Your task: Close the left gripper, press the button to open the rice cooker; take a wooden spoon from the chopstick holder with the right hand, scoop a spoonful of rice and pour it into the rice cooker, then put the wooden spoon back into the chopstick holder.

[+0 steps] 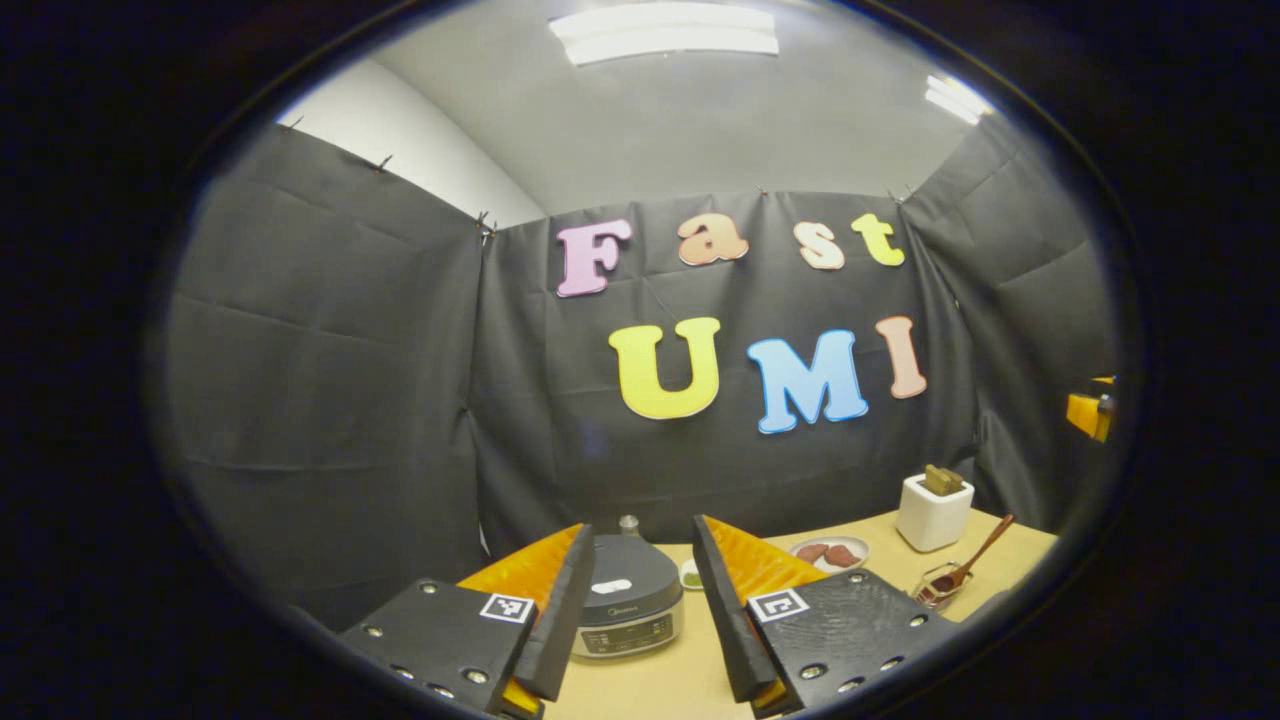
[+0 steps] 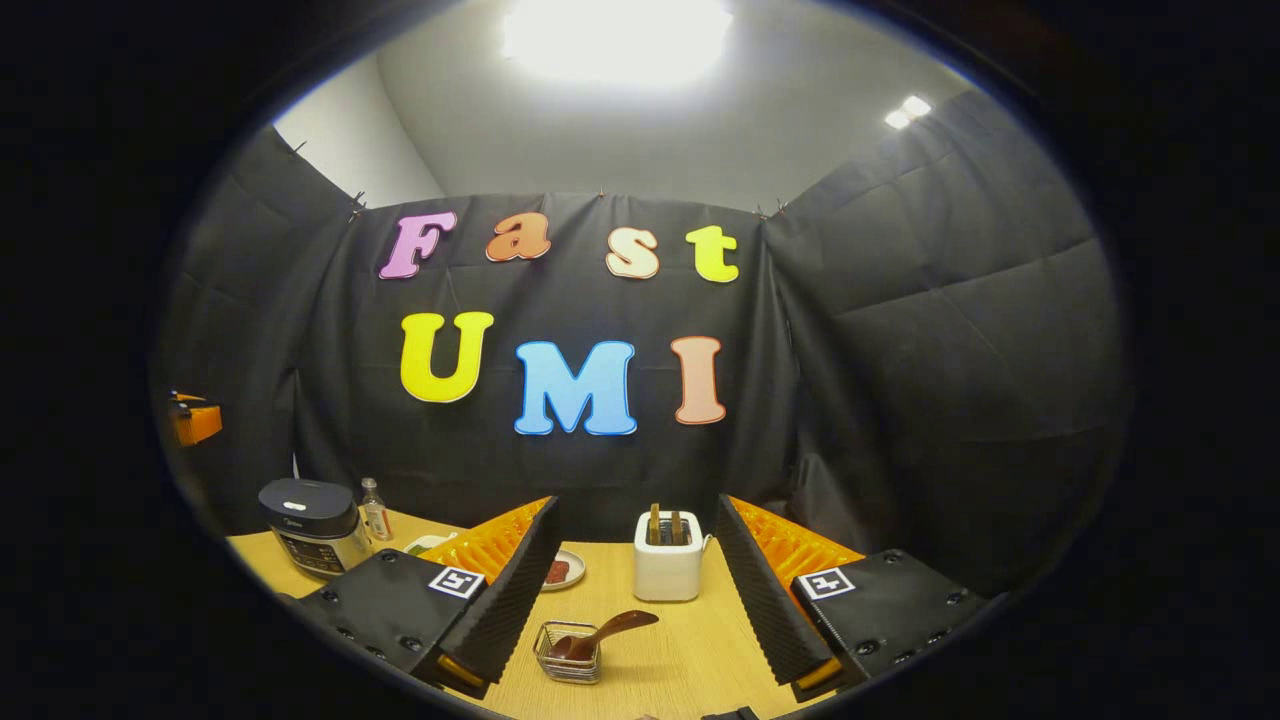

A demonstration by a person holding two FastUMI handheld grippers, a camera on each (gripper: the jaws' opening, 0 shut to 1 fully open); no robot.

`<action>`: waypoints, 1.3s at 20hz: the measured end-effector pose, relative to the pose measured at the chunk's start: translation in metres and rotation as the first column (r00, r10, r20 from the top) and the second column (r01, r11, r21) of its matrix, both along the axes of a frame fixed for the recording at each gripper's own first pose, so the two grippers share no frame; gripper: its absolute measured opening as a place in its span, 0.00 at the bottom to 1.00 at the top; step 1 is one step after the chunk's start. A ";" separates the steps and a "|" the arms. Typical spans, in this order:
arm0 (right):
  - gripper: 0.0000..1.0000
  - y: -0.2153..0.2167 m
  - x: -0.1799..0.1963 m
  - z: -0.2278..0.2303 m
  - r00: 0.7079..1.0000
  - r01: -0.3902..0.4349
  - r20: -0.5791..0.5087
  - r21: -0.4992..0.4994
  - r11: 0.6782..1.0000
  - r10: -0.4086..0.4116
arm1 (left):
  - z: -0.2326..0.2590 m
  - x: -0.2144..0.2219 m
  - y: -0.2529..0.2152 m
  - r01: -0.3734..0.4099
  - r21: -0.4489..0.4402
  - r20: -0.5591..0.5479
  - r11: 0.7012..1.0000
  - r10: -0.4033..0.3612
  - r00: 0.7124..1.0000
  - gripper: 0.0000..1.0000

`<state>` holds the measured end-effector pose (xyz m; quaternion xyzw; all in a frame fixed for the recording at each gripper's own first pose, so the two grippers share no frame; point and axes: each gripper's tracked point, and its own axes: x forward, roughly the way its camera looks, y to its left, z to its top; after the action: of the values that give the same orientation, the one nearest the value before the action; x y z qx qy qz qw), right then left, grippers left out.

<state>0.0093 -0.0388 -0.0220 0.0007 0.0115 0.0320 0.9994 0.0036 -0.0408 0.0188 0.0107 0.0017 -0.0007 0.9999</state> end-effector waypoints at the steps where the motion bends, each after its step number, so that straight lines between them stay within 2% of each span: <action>1: 0.97 -0.001 0.000 -0.002 1.000 -0.010 -0.001 -0.001 1.000 0.010 | -0.003 0.007 -0.001 0.006 0.001 -0.007 1.000 -0.006 1.000 0.54; 2: 0.98 -0.002 0.002 -0.004 1.000 -0.017 -0.003 0.000 1.000 0.017 | -0.002 0.010 -0.006 0.024 0.003 -0.008 1.000 -0.024 1.000 0.45; 4: 0.98 -0.002 0.003 -0.009 1.000 -0.021 -0.012 0.001 1.000 0.021 | -0.002 0.016 -0.008 0.044 0.002 -0.009 0.999 -0.044 0.999 0.34; 5: 0.98 -0.002 0.004 -0.009 1.000 -0.020 -0.012 0.007 1.000 0.020 | -0.002 0.023 0.000 0.023 0.007 -0.007 1.000 -0.023 1.000 0.34; 6: 0.98 0.000 0.005 -0.009 1.000 -0.018 -0.013 0.011 1.000 0.018 | -0.005 0.034 0.005 0.003 0.011 -0.015 1.000 -0.002 1.000 0.24; 8: 0.98 0.002 0.009 -0.013 1.000 -0.003 -0.024 0.006 1.000 0.003 | -0.013 0.051 0.003 0.032 -0.014 -0.027 0.999 -0.033 0.999 0.06; 9: 0.98 0.002 0.011 -0.014 1.000 0.011 -0.027 0.002 1.000 -0.011 | -0.017 0.062 0.002 0.051 -0.026 -0.024 0.998 -0.051 0.998 0.08; 10: 0.98 0.002 0.014 -0.015 0.999 0.033 -0.032 0.002 0.999 -0.032 | -0.025 0.077 0.010 0.014 -0.016 -0.027 1.000 -0.014 1.000 0.10; 11: 0.98 0.003 0.017 -0.014 0.998 0.051 -0.039 0.010 0.999 -0.050 | -0.033 0.086 0.019 0.019 -0.021 -0.041 1.000 -0.019 0.999 0.01; 19: 0.98 0.021 0.036 -0.016 0.987 0.150 -0.054 0.009 0.989 -0.149 | -0.125 0.171 0.037 0.065 -0.082 -0.182 0.995 -0.079 0.980 0.01; 26: 0.97 0.030 0.047 -0.020 0.978 0.186 -0.097 -0.003 0.983 -0.185 | -0.208 0.199 0.041 0.063 -0.112 -0.299 0.992 -0.094 0.950 0.01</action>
<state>0.0560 -0.0089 -0.0424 0.0064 0.0598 -0.0612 0.9963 0.2029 0.0002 -0.1888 -0.0402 0.1549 -0.0423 0.9862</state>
